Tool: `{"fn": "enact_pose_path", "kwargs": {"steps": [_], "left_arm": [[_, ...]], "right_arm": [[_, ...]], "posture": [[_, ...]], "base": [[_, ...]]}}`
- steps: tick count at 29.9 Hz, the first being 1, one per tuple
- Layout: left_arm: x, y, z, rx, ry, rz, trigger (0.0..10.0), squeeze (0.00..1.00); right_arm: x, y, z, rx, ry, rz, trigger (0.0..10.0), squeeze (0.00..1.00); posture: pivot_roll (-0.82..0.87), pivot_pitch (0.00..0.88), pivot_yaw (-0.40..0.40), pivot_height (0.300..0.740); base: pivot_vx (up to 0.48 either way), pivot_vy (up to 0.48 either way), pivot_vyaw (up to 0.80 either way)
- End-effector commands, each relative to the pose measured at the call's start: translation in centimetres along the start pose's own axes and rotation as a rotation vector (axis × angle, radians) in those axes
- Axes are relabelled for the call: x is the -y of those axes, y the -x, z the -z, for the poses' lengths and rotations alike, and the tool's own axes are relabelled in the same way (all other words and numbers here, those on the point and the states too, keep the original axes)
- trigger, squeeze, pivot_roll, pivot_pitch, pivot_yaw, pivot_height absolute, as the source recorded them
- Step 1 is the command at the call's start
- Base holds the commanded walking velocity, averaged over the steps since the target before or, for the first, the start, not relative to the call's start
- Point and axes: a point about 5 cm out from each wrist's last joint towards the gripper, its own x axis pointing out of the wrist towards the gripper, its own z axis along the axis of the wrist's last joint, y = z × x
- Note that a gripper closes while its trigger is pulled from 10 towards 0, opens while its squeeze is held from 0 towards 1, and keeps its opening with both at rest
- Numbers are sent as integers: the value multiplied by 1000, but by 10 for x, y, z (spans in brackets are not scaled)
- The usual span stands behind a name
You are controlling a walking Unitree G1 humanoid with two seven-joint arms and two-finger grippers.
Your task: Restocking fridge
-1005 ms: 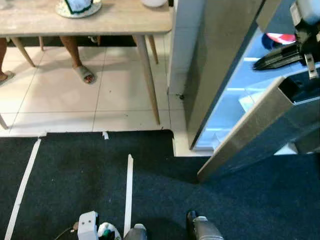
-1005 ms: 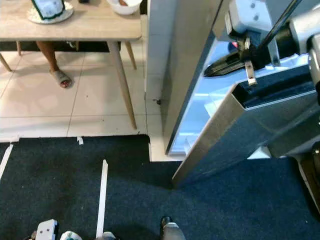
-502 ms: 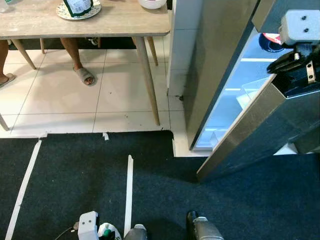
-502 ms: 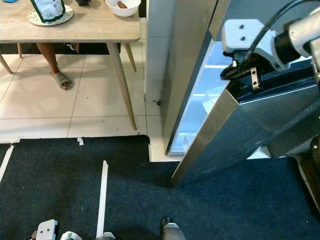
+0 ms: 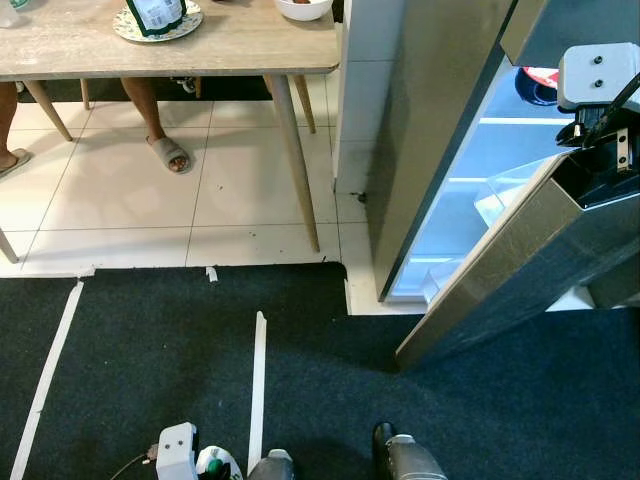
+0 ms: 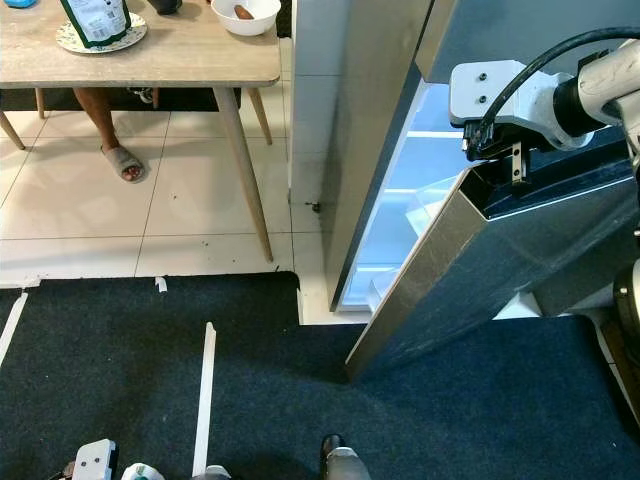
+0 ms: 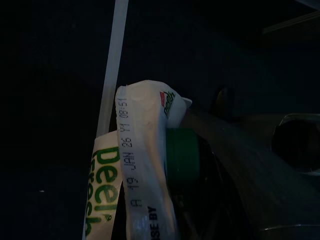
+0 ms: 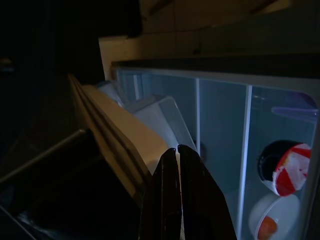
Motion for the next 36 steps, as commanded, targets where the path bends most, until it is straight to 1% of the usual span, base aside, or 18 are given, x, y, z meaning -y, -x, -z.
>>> {"fn": "enact_pose_path", "kwargs": {"steps": [1, 5, 6, 9, 11, 14, 18, 20, 22, 24, 25, 27, 28, 30, 31, 33, 34, 36], "left_arm": [[14, 5, 39, -148, 34, 41, 10000, 0], [15, 5, 39, -149, 37, 40, 10000, 0], [15, 5, 39, -149, 37, 40, 10000, 0], [15, 5, 41, -153, 39, 39, 10000, 0], [15, 5, 41, -153, 39, 39, 10000, 0], [14, 6, 42, -157, 42, 36, 10000, 0], [14, 6, 42, -157, 42, 35, 10000, 0], [14, 5, 41, -155, 43, 36, 10000, 0], [14, 5, 40, -151, 44, 36, 10000, 0], [14, 5, 40, -151, 44, 36, 10000, 0], [14, 5, 39, -151, 44, 35, 10000, 0], [14, 5, 39, -150, 43, 35, 10000, 0], [14, 5, 39, -150, 43, 35, 10000, 0], [13, 5, 39, -150, 44, 33, 10000, 0], [13, 5, 39, -150, 44, 33, 10000, 0], [14, 4, 38, -149, 43, 36, 10000, 0], [14, 4, 38, -149, 43, 36, 10000, 0], [15, 4, 38, -148, 41, 39, 10000, 0]], "right_arm": [[-8, 6, 17, -89, -48, -65, 10000, 0], [-18, 15, 43, -264, -96, -125, 10000, 0], [-18, 15, 43, -264, -96, -125, 10000, 0], [-21, 30, 62, -391, -132, -93, 10000, 0], [-21, 30, 62, -391, -132, -93, 10000, 0], [-22, 43, 74, -489, -154, -53, 10000, 0], [-22, 46, 76, -522, -154, -38, 10000, 0], [-20, 46, 74, -494, -155, -25, 10000, 0], [-14, 34, 50, -265, -136, -44, 10000, 0], [-14, 34, 50, -265, -136, -44, 10000, 0], [-9, 20, 22, -27, -84, -81, 10000, 0], [-9, 13, 11, 57, -58, -97, 10000, 0], [-9, 13, 11, 57, -58, -97, 10000, 0], [-15, -9, -8, 223, -34, -161, 10000, 0], [-15, -9, -8, 223, -34, -161, 10000, 0], [-25, -31, -22, 323, -36, -195, 10000, 0], [-25, -31, -22, 323, -36, -195, 10000, 0], [-32, -45, -29, 363, -37, -193, 10000, 0]], "posture": [[-90, 228, -79, 740], [-92, 231, -82, 740], [-92, 231, -82, 740], [-99, 233, -83, 740], [-99, 233, -83, 740], [-101, 234, -83, 740], [-100, 234, -83, 740], [-99, 234, -83, 740], [-95, 232, -79, 740], [-95, 232, -79, 740], [-94, 228, -76, 740], [-94, 228, -76, 740], [-94, 228, -76, 740], [-92, 228, -74, 740], [-92, 228, -74, 740], [-91, 227, -67, 740], [-91, 227, -67, 740], [-90, 225, -67, 740]], "base": [[0, 0, 0], [0, 0, 0], [0, 0, 0], [0, 0, 0], [0, 0, 0], [0, 0, 0], [0, 0, 0], [0, 0, 0], [0, 0, 0], [0, 0, 0], [0, 0, 0], [0, 0, 0], [0, 0, 0], [0, 0, 0], [0, 0, 0], [0, 0, 0], [0, 0, 0], [0, 0, 0]]}}
